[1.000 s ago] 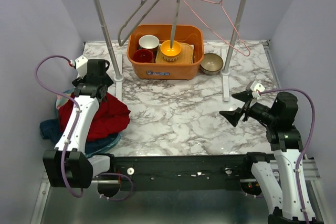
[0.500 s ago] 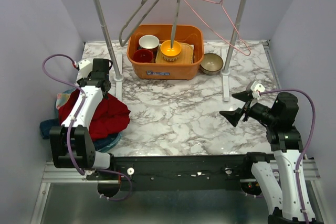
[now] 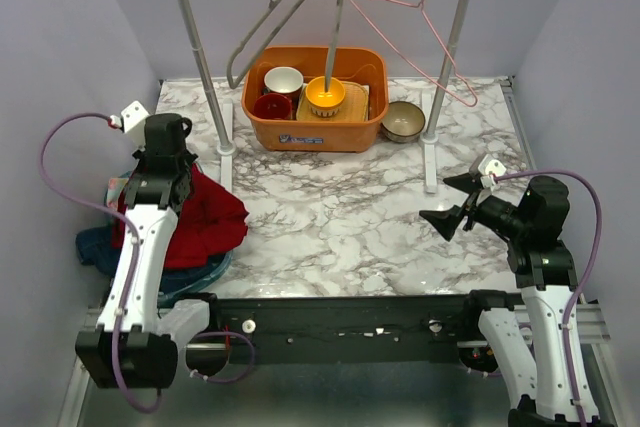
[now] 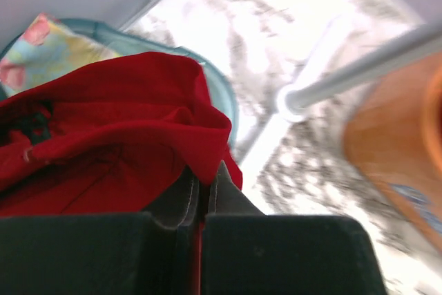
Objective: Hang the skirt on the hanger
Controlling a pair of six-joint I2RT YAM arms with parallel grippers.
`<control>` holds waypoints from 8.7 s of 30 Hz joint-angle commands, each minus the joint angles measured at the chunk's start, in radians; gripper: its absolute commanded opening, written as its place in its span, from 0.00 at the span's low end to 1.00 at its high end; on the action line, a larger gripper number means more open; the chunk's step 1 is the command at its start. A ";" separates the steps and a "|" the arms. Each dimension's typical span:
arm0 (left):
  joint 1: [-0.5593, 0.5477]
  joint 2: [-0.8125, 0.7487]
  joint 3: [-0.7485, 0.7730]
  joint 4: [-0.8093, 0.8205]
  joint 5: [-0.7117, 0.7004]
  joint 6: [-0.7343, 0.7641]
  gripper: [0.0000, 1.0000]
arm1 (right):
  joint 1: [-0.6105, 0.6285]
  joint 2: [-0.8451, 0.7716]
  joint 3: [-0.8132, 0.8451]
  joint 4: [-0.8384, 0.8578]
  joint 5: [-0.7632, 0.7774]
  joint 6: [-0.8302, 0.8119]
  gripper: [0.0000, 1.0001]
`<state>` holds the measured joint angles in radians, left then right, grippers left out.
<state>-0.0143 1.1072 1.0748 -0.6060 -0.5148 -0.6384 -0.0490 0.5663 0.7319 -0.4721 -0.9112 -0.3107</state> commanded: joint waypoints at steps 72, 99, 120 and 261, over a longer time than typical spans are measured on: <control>-1.099 0.103 -0.245 0.543 0.322 -0.145 0.96 | 0.125 0.664 0.227 -0.342 0.052 -0.338 0.95; -0.785 0.213 -0.181 0.534 0.651 -0.236 0.98 | 0.771 0.411 -0.014 -0.419 0.264 -0.588 0.02; -0.898 0.798 0.552 0.132 0.780 0.239 0.94 | 0.845 0.397 -0.075 -0.458 0.248 -0.686 0.45; -0.737 -0.348 -0.515 0.261 0.575 -0.222 0.69 | 0.382 0.307 0.337 -0.657 0.359 -0.667 0.57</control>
<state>-0.7563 0.8055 0.4713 -0.2569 0.1204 -0.9581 0.3382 0.8806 0.9035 -1.1191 -0.5953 -1.1160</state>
